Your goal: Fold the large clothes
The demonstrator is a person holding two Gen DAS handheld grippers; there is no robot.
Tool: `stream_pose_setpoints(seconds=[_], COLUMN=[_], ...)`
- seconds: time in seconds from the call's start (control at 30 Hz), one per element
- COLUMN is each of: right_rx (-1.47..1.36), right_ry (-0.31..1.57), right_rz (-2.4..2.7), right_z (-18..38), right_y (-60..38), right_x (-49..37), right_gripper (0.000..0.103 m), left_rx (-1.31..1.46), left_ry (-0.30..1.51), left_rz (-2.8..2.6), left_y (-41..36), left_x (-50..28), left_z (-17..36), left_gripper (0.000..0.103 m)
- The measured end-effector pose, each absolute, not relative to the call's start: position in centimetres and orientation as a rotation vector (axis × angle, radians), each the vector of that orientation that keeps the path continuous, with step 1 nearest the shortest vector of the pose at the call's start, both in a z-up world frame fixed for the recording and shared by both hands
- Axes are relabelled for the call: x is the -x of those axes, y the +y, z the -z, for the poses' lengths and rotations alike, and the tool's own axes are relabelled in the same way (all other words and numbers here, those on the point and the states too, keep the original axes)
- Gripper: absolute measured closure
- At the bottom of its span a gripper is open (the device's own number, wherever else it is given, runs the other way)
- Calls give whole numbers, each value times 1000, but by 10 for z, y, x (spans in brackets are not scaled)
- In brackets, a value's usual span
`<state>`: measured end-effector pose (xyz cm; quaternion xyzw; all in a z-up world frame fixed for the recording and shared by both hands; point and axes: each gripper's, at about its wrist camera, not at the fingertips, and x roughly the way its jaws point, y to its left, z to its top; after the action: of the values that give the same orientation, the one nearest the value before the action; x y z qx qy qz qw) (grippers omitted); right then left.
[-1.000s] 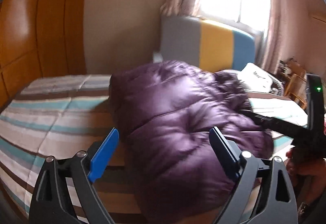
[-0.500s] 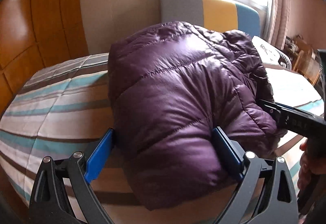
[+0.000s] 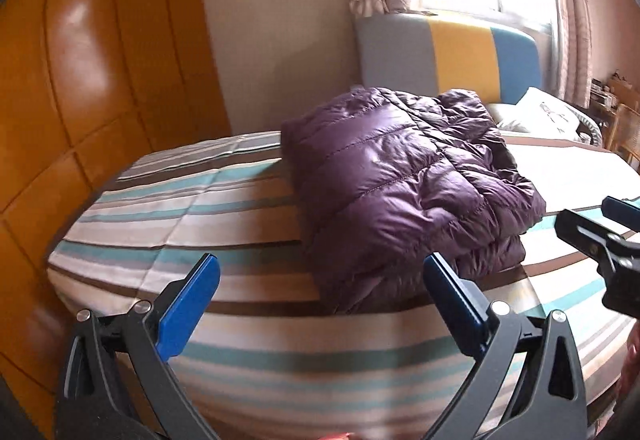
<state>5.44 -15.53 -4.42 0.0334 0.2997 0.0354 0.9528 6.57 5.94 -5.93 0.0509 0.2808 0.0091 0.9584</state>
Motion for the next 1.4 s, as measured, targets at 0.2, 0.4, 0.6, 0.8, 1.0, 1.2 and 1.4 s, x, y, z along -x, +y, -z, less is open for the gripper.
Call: stream_pose_setpoints(seconds=[0.2, 0.4, 0.6, 0.8, 1.0, 1.2, 1.4], right_rx=[-36, -17, -18, -35, -42, -44, -44], right_ry=[584, 595, 591, 598, 596, 599, 601], right_rz=[-28, -36, -35, -32, -33, -32, -36], right_z=[42, 38, 36, 37, 36, 36, 36], right_y=[-159, -154, -154, -158, -161, -160, -160], right_x=[-33, -34, -33, -35, -34, -34, -34], right_gripper=[3, 3, 3, 3, 3, 3, 3], left_rx=[2, 2, 40, 35, 39, 42, 42], left_ry=[595, 572, 589, 586, 588, 591, 591], left_rz=[20, 0, -10, -15, -14, -11, -11], left_y=[68, 73, 80, 80, 79, 79, 80], left_x=[-45, -37, -43, -44, -43, -43, -44], left_z=[53, 48, 48, 49, 49, 50, 50], left_gripper=[2, 2, 2, 2, 2, 2, 2])
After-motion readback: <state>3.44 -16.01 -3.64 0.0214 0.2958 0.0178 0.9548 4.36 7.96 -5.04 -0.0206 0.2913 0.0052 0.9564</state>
